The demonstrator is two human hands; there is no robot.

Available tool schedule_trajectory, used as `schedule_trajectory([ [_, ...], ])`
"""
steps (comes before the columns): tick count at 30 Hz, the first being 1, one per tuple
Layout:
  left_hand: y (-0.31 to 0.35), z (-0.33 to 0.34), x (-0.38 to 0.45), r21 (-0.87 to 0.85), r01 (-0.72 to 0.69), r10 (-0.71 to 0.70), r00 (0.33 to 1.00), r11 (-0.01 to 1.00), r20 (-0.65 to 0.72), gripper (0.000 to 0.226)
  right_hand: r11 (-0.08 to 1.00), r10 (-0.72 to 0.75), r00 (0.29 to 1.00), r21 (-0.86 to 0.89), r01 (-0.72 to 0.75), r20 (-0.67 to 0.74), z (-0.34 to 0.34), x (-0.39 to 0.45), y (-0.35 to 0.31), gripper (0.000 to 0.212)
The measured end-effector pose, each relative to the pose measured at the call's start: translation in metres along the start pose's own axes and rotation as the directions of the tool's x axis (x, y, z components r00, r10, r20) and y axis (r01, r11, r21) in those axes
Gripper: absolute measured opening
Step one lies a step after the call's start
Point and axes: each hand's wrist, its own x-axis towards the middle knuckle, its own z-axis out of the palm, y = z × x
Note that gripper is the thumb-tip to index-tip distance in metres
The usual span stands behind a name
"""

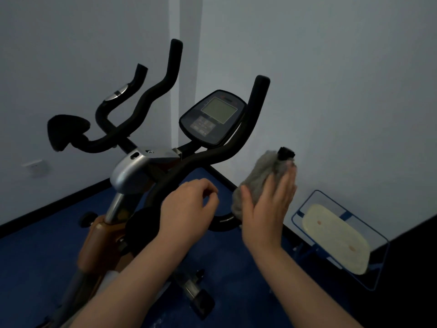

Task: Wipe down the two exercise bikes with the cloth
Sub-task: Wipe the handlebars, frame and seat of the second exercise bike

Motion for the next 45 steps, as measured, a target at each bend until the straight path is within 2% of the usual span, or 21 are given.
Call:
schedule_trajectory([
  [2,0.000,-0.002,-0.002,-0.122,0.002,-0.010,0.998,0.993,-0.066,0.012,0.966,-0.204,0.969,-0.131,0.222,0.139,-0.001,-0.014,-0.004,0.067],
  [4,-0.005,-0.006,-0.007,-0.193,-0.024,-0.005,0.989,0.981,-0.145,0.014,0.922,-0.308,0.909,-0.147,0.358,0.281,-0.003,-0.024,-0.008,0.065],
  [8,-0.037,-0.017,-0.025,0.058,-0.131,0.142,0.950,0.990,-0.277,0.015,0.809,-0.488,0.787,-0.143,0.570,0.379,-0.015,-0.007,0.011,0.057],
  [10,-0.049,-0.019,-0.034,0.107,-0.116,0.144,0.938,0.987,-0.314,0.016,0.747,-0.531,0.736,-0.176,0.640,0.420,-0.019,-0.005,0.012,0.055],
  [12,-0.052,-0.018,-0.038,0.098,-0.080,0.109,0.933,0.992,-0.343,0.021,0.716,-0.488,0.719,-0.245,0.654,0.494,-0.013,-0.009,-0.006,0.058],
  [14,-0.051,-0.017,-0.039,0.075,-0.070,0.093,0.919,0.995,-0.383,0.025,0.705,-0.377,0.692,-0.294,0.645,0.615,0.003,-0.008,-0.035,0.056],
  [17,-0.051,-0.018,-0.041,0.042,-0.035,0.049,0.899,0.999,-0.435,0.021,0.786,-0.295,0.620,-0.184,0.590,0.727,0.018,0.008,-0.052,0.055],
  [20,-0.051,-0.018,-0.042,-0.041,0.054,-0.067,0.880,0.998,-0.471,0.020,0.749,-0.378,0.528,-0.084,0.657,0.761,0.005,0.010,-0.042,0.058],
  [22,-0.049,-0.017,-0.042,-0.076,0.092,-0.117,0.874,0.993,-0.471,0.019,0.717,-0.377,0.467,-0.067,0.694,0.800,0.001,0.011,-0.039,0.058],
  [24,-0.049,-0.017,-0.042,-0.080,0.096,-0.123,0.878,0.992,-0.462,0.016,0.776,-0.287,0.475,-0.089,0.625,0.832,0.013,0.018,-0.050,0.056],
  [26,-0.050,-0.017,-0.042,-0.075,0.090,-0.114,0.884,0.993,-0.453,0.016,0.888,-0.162,0.481,-0.085,0.452,0.861,0.031,0.026,-0.064,0.050],
  [28,-0.051,-0.017,-0.043,-0.084,0.085,-0.114,0.886,0.993,-0.449,0.016,0.929,-0.163,0.491,-0.034,0.368,0.856,0.037,0.026,-0.069,0.049],
  [31,-0.051,-0.018,-0.043,-0.109,0.071,-0.113,0.886,0.992,-0.450,0.017,0.856,-0.200,0.457,-0.072,0.512,0.867,0.021,0.023,-0.059,0.058],
  [34,-0.050,-0.018,-0.043,-0.120,0.064,-0.113,0.878,0.991,-0.464,0.017,0.803,-0.147,0.385,-0.118,0.584,0.911,0.013,0.030,-0.056,0.058],
  [35,-0.050,-0.018,-0.042,-0.116,0.061,-0.109,0.876,0.991,-0.469,0.017,0.818,-0.127,0.373,-0.116,0.564,0.919,0.018,0.034,-0.062,0.056],
  [38,-0.051,-0.018,-0.043,-0.125,0.050,-0.104,0.874,0.991,-0.475,0.015,0.924,-0.105,0.415,-0.066,0.377,0.904,0.038,0.037,-0.073,0.050],
  [39,-0.051,-0.018,-0.043,-0.129,0.047,-0.103,0.876,0.991,-0.472,0.014,0.930,-0.119,0.420,-0.047,0.365,0.900,0.038,0.034,-0.073,0.050],
  [43,-0.052,-0.018,-0.044,-0.122,0.041,-0.093,0.883,0.992,-0.460,0.013,0.808,-0.134,0.377,-0.120,0.577,0.917,0.012,0.029,-0.056,0.062],
  [45,-0.052,-0.017,-0.044,-0.123,0.048,-0.101,0.876,0.991,-0.472,0.012,0.792,-0.110,0.336,-0.122,0.599,0.935,0.010,0.034,-0.055,0.060],
])
